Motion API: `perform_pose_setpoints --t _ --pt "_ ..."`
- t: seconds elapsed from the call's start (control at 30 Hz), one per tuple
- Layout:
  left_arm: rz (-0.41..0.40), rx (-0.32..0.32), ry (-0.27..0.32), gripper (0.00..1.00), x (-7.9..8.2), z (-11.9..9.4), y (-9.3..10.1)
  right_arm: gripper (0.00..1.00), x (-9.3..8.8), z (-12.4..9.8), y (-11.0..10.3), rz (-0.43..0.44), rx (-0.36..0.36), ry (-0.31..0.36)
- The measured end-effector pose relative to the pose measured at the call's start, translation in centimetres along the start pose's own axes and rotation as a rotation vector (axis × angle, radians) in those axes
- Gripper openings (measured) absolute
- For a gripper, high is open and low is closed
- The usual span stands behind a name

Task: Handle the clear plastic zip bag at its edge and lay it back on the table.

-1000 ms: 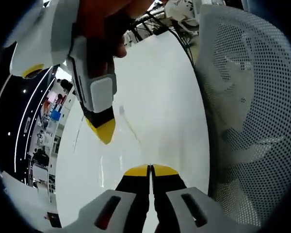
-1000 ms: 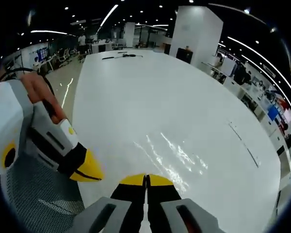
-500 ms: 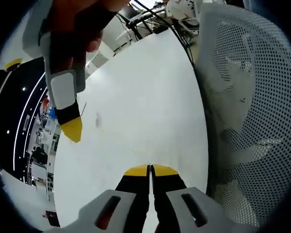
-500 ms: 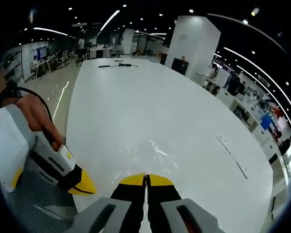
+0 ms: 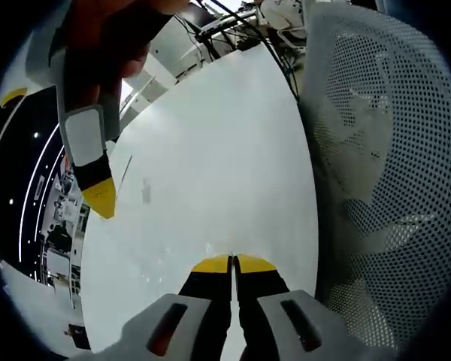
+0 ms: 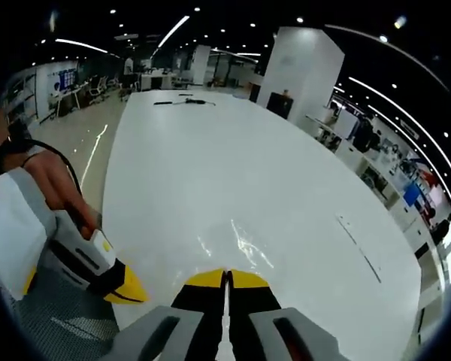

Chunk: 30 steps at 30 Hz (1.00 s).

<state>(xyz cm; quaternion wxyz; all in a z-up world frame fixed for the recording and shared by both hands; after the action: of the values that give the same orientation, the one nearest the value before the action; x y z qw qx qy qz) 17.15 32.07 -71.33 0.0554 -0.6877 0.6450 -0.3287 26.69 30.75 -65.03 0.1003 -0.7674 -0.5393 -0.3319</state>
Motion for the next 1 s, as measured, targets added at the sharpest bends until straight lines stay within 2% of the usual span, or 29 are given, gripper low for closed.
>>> perform_pose_setpoints --t 0.57,0.83,1.0 --pt "-0.019 0.013 -0.007 0.00 -0.3 0.0 -0.4 0.00 -0.5 -0.3 -1.1 -0.002 0.025 -0.003" --pt "-0.035 0.028 -0.011 0.00 -0.2 0.0 -0.7 0.00 -1.3 0.3 -2.0 -0.029 0.052 -0.028" --pt "-0.035 0.041 -0.033 0.00 -0.6 0.1 -0.9 0.00 -2.4 1.3 -2.6 -0.045 0.074 -0.047"
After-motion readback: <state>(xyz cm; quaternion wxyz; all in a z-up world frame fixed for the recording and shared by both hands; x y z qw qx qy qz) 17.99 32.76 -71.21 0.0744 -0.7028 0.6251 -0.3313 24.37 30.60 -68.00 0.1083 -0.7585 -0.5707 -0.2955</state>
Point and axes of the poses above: the point that each gripper's makers call its tool centre point, and the gripper's own axes: z roughly forward along the fingers, y roughly to its right, x roughly out of its top, the point moved 2 cm from there along -z, roughly backward along the fingers, and after that the axes turned 5 degrees about -y, right-handed, at the moved point
